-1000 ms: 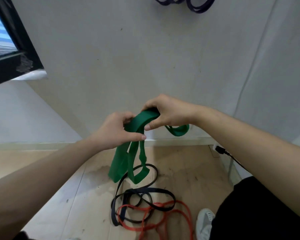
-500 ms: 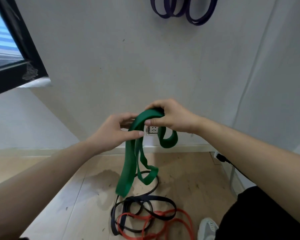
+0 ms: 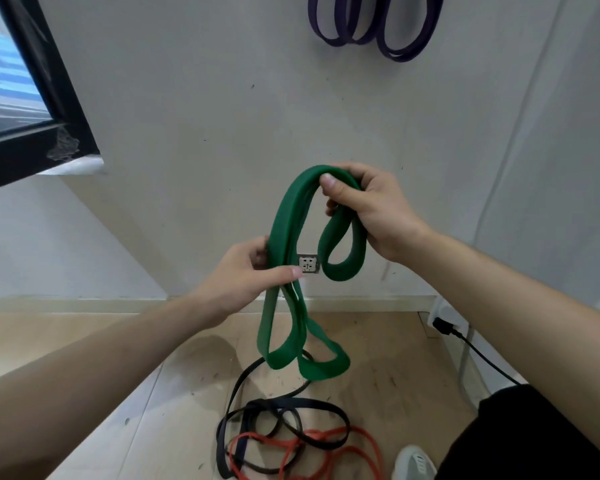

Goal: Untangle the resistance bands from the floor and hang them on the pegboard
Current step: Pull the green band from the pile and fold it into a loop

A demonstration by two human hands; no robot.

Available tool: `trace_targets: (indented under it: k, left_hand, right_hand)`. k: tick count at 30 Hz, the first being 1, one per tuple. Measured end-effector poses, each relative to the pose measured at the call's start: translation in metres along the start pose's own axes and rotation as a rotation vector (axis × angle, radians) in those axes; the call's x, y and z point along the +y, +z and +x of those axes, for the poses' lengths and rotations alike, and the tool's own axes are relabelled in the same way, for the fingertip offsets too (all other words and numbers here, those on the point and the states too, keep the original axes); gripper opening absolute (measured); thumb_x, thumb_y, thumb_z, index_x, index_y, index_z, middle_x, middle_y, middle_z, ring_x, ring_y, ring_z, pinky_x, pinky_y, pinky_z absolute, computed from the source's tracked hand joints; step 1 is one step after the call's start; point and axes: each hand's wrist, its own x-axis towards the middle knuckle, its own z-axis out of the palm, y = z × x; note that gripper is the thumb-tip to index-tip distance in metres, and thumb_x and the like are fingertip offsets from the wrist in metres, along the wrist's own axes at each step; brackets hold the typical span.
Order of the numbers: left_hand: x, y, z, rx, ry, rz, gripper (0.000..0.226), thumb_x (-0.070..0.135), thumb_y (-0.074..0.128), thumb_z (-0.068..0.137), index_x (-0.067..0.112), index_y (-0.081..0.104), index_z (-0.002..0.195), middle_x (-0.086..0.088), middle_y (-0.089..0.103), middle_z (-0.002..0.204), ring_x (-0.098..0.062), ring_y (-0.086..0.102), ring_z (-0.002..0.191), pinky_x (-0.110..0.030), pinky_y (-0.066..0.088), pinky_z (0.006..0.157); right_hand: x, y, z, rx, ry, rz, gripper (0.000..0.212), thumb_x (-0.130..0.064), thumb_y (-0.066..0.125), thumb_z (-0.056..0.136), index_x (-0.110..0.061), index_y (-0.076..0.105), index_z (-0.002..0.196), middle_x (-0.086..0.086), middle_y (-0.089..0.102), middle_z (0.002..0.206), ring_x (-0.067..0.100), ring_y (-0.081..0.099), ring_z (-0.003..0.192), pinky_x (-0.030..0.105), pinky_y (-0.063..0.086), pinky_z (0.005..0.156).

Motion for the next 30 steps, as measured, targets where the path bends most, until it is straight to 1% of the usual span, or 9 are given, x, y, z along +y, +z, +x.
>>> trace_targets:
  k: [4,8,10,13,16,19,22,25,30]
  left_hand:
    - [0.003,-0.004,0.003,0.086,0.064,0.003,0.028,0.021,0.083,0.080,0.020,0.072,0.107,0.009,0.075,0.083,-0.007,0.072,0.080,-0.020,0.056,0.074]
    - [0.004,-0.008,0.005,0.126,0.060,0.029,0.029,0.029,0.083,0.074,0.021,0.073,0.099,0.013,0.067,0.071,-0.005,0.066,0.070,-0.021,0.056,0.069]
    - [0.005,-0.013,0.005,0.158,0.063,0.025,0.025,0.026,0.084,0.074,0.020,0.074,0.097,0.008,0.067,0.072,-0.009,0.065,0.070,-0.024,0.057,0.068]
    - [0.011,-0.022,0.005,0.183,0.110,-0.021,0.021,0.013,0.083,0.079,0.021,0.078,0.098,-0.003,0.074,0.081,-0.018,0.071,0.077,-0.025,0.058,0.070]
    - [0.019,-0.023,0.003,0.132,0.144,-0.022,0.020,0.020,0.083,0.074,0.025,0.080,0.094,-0.007,0.076,0.083,-0.019,0.073,0.077,-0.024,0.059,0.074]
    - [0.024,-0.017,0.002,0.070,0.169,0.016,0.021,0.022,0.081,0.076,0.025,0.080,0.096,-0.004,0.076,0.085,-0.015,0.072,0.078,-0.025,0.059,0.078]
    - [0.028,-0.011,0.000,0.005,0.191,0.046,0.025,0.019,0.081,0.078,0.020,0.079,0.103,-0.004,0.078,0.092,-0.020,0.073,0.086,-0.030,0.059,0.081]
    - [0.029,-0.008,-0.001,-0.018,0.189,0.098,0.031,0.023,0.085,0.075,0.019,0.079,0.105,-0.008,0.078,0.096,-0.031,0.073,0.096,-0.041,0.058,0.087]
    - [0.030,-0.019,-0.002,-0.016,0.157,0.271,0.024,0.026,0.088,0.077,0.025,0.080,0.100,-0.005,0.078,0.088,-0.030,0.071,0.087,-0.039,0.058,0.077]
  right_hand:
    - [0.006,-0.019,0.004,0.007,0.050,-0.038,0.012,-0.019,0.066,0.095,-0.012,0.072,0.102,-0.002,0.064,0.079,0.014,0.059,0.070,0.030,0.053,0.073]
    - [0.015,-0.039,0.007,-0.130,0.118,-0.050,0.022,-0.029,0.073,0.086,-0.015,0.072,0.103,-0.001,0.066,0.082,0.015,0.062,0.072,0.028,0.055,0.073]
    - [0.020,-0.051,0.006,-0.215,0.168,-0.108,0.035,-0.033,0.078,0.078,-0.014,0.071,0.107,0.000,0.068,0.083,0.016,0.065,0.076,0.027,0.055,0.076]
    - [0.028,-0.062,0.001,-0.381,0.258,-0.277,0.032,-0.026,0.079,0.080,-0.018,0.069,0.110,0.000,0.073,0.091,0.018,0.070,0.087,0.025,0.054,0.082]
    - [0.034,-0.056,-0.006,-0.573,0.340,-0.455,0.023,-0.021,0.079,0.084,-0.023,0.070,0.105,-0.010,0.073,0.088,0.009,0.070,0.089,0.022,0.052,0.082]
    - [0.041,-0.038,-0.012,-0.675,0.399,-0.532,0.027,-0.015,0.080,0.083,-0.020,0.069,0.108,-0.009,0.075,0.096,0.009,0.071,0.097,0.021,0.051,0.086]
    - [0.037,-0.019,-0.017,-0.632,0.350,-0.409,0.037,-0.011,0.081,0.082,-0.010,0.066,0.116,0.006,0.074,0.108,0.020,0.070,0.106,0.030,0.055,0.093]
    - [0.024,-0.001,-0.016,-0.512,0.223,-0.288,0.042,-0.010,0.082,0.082,-0.011,0.065,0.120,0.010,0.073,0.112,0.028,0.069,0.108,0.038,0.057,0.095]
    - [0.009,0.008,-0.015,-0.522,0.124,-0.471,0.035,-0.011,0.078,0.086,-0.008,0.068,0.119,0.008,0.075,0.106,0.022,0.071,0.100,0.041,0.057,0.093]
